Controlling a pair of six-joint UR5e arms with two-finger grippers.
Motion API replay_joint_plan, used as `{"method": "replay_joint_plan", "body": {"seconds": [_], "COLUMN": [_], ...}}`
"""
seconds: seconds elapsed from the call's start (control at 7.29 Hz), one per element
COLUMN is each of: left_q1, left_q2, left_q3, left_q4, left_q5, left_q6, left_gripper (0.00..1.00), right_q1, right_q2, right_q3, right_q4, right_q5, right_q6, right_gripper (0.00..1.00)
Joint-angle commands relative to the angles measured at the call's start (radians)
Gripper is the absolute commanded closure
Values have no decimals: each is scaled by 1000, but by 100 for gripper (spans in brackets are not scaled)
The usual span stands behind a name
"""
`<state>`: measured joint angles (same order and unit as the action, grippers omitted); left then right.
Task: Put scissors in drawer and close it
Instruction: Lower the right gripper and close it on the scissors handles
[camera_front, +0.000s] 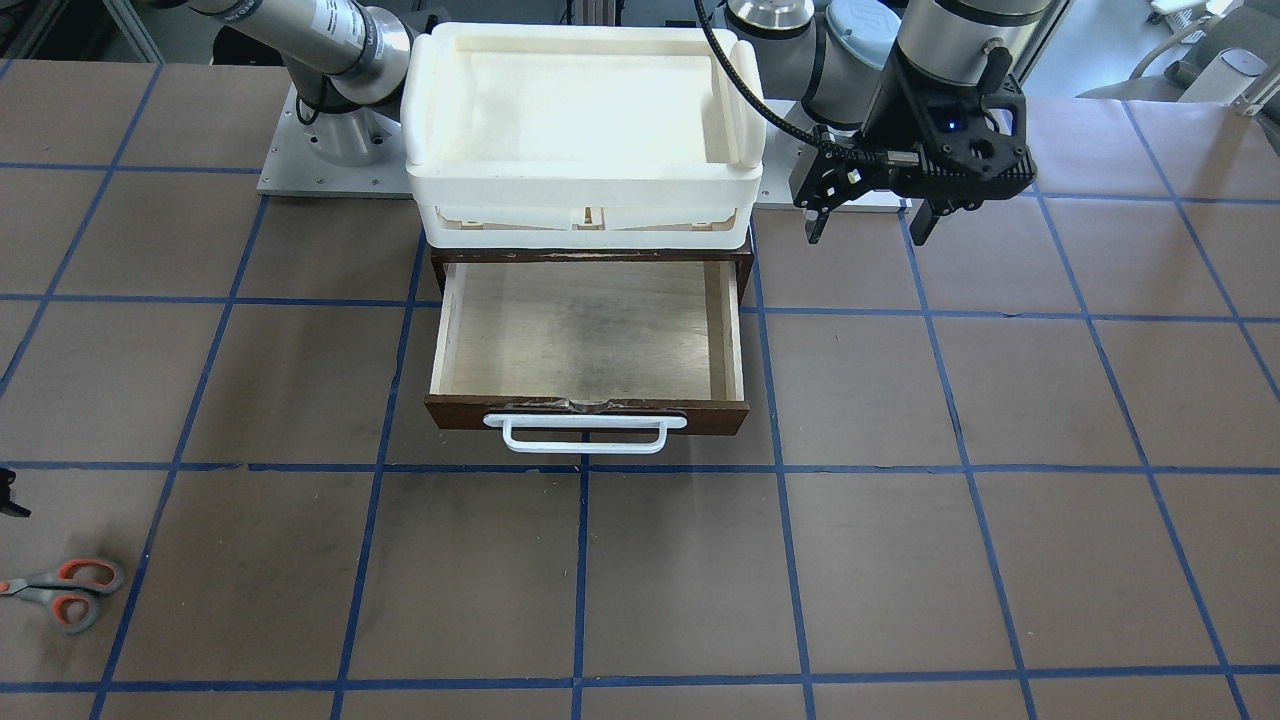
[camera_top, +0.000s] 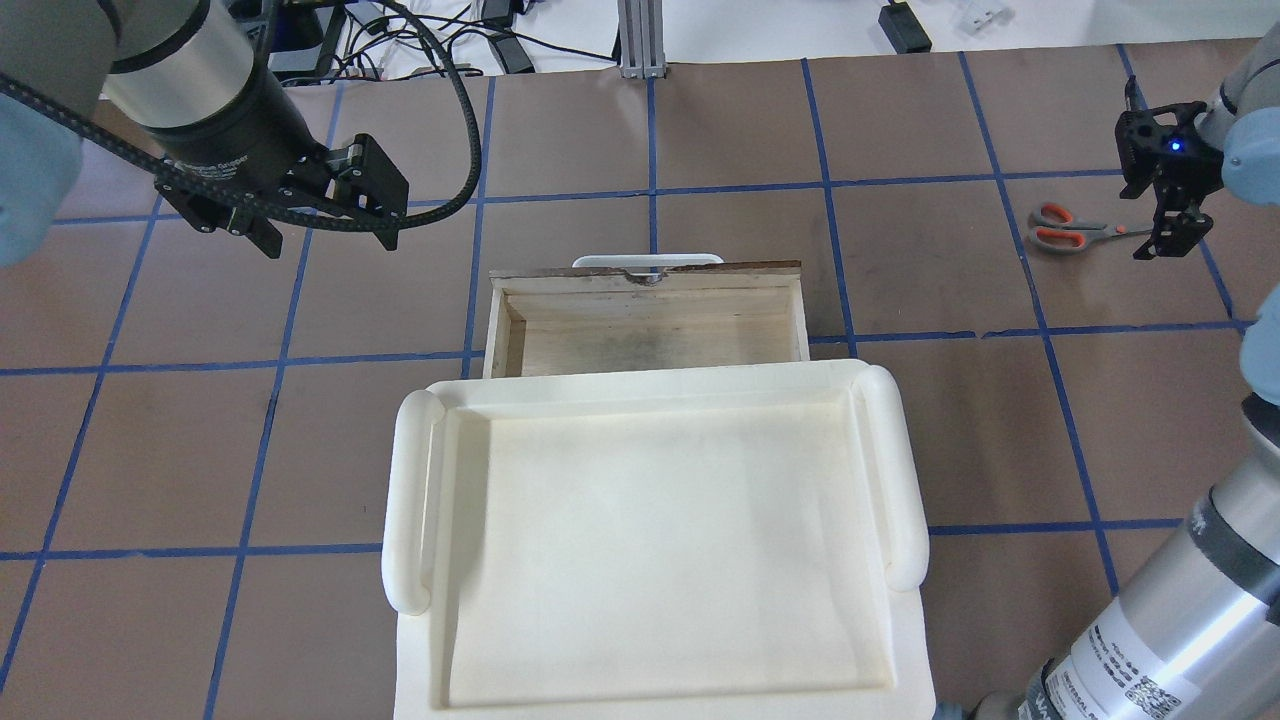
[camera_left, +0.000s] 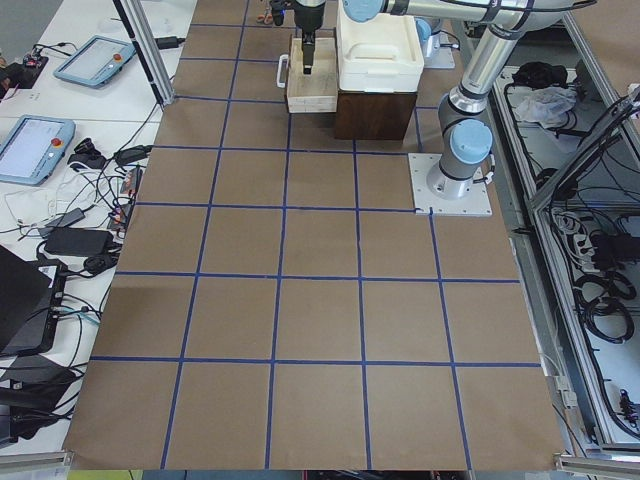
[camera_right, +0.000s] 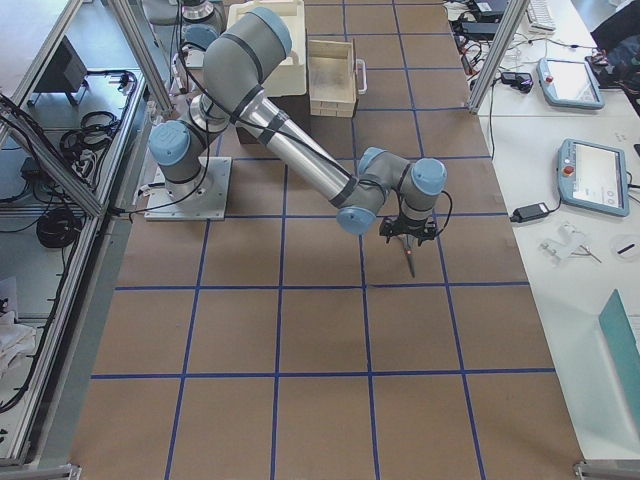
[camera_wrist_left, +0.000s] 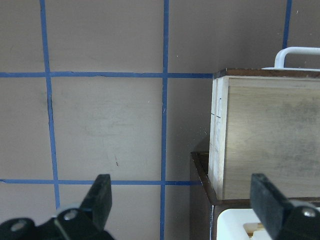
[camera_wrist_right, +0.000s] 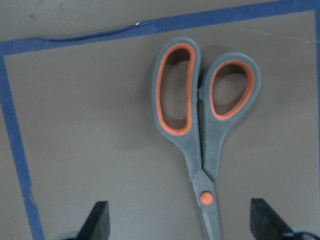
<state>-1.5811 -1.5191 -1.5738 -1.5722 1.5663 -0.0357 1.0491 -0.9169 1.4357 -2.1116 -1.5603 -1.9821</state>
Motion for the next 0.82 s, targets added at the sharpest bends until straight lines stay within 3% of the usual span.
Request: {"method": "replay_joint_plan", "body": {"seconds": [0.0,0.69], "left_q1": [0,0], "left_q2": [0,0], "left_q3": [0,0], "left_q4": [0,0], "left_q5": [0,-2], "left_q6": [-1,0], "left_gripper": [0,0], "right_q1": [0,2], "right_q2": [24,69], "right_q3": [-14,-18], "right_q4": [-1,-48], "right_q5": [11,36], "right_q6": [-46,-136], "right_gripper": [0,5]}}
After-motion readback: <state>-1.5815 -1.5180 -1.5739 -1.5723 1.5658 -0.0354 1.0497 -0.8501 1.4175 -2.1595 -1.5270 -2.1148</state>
